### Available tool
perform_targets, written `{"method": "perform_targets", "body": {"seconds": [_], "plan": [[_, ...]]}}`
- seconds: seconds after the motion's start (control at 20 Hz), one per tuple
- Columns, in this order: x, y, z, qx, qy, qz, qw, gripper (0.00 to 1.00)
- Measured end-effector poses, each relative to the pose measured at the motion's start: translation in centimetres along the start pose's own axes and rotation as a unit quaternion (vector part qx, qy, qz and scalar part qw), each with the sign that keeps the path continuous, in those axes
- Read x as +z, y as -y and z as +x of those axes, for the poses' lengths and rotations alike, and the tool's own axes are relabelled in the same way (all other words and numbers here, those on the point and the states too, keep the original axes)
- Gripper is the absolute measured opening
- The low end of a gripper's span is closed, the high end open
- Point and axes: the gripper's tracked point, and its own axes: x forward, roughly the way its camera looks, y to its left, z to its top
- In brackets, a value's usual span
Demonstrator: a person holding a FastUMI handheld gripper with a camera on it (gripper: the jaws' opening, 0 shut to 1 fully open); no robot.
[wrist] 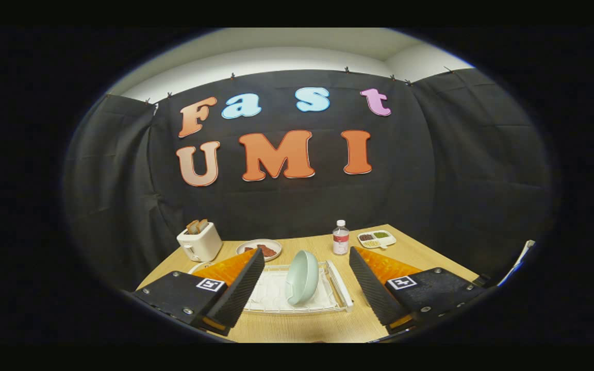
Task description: Take the plate from the dish rack, then take the spoon from the basket and place it into the plate.
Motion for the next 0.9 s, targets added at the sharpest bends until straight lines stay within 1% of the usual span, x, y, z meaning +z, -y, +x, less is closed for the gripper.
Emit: {"method": "perform_targets", "body": {"seconds": [0.4,0.55,0.75,0.9], "plan": [[-2.6,-1.7,3.6,0.011,-0.047,-0.019,0.999,0.99],[-4.8,-2.2,5.3,0.015,-0.086,-0.025,0.996,0.99],[-7.7,-1.7,8.0,0.0,-0.129,-0.037,0.991,0.99],[-9.5,-1.7,9.9,0.001,-0.162,-0.033,0.986,0.99]]}}
